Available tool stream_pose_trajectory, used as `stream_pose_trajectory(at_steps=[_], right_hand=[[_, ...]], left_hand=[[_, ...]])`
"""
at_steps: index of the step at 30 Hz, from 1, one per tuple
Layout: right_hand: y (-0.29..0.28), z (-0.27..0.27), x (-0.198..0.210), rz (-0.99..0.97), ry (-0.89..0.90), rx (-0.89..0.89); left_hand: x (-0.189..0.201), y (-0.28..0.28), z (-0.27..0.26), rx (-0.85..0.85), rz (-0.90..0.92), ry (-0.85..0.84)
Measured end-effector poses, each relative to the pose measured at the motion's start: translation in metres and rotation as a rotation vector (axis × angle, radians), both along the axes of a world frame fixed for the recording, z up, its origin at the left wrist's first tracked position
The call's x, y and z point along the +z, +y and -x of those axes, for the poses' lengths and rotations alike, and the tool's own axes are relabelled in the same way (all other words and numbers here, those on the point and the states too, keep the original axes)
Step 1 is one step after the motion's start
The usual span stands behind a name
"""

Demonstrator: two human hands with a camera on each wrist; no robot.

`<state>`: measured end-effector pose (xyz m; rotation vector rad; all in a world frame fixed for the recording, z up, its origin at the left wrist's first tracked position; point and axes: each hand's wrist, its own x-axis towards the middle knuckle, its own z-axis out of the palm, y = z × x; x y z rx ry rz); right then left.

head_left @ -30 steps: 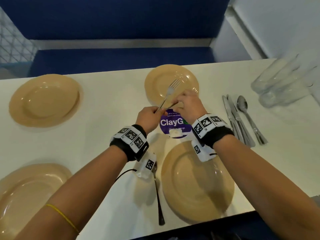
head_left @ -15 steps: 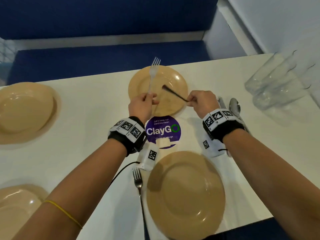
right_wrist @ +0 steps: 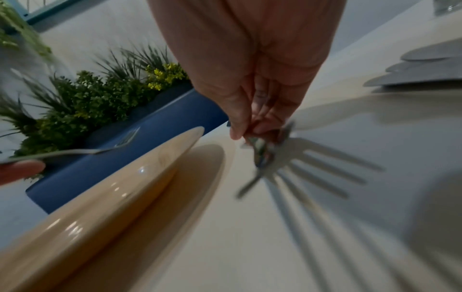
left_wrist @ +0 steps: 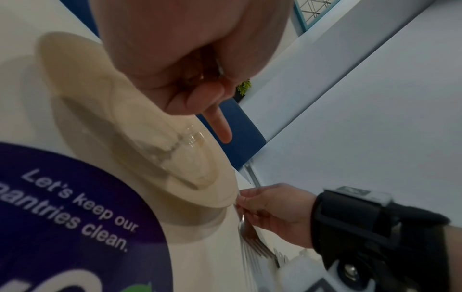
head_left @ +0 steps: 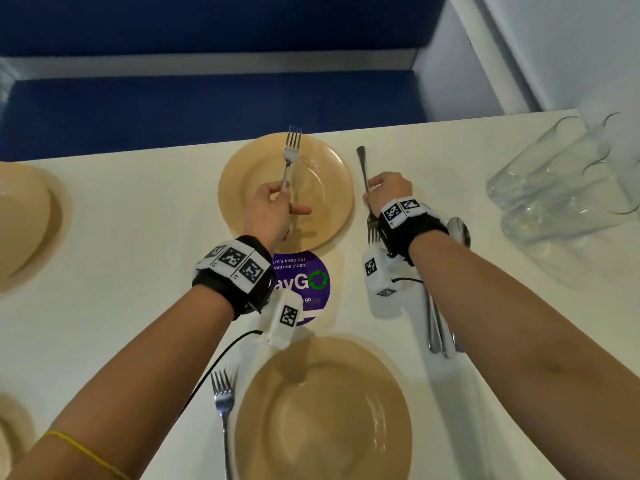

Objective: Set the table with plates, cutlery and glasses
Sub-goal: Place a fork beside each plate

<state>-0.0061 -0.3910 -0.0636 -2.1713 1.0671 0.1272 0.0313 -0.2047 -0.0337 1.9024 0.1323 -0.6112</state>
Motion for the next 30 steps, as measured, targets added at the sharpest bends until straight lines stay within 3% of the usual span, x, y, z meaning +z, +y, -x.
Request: stream_pose_trajectory(at_steps=[9, 30], right_hand=[[0.002, 0.008, -0.01, 0.154, -0.034, 0.189], [0.0, -0.008, -0.013, 0.196, -0.052, 0.27]], left_hand=[[-0.003, -0.002, 0.007, -0.009, 0.012, -0.004], [-0.005, 0.006, 0.006, 0.014, 0.011, 0.008]])
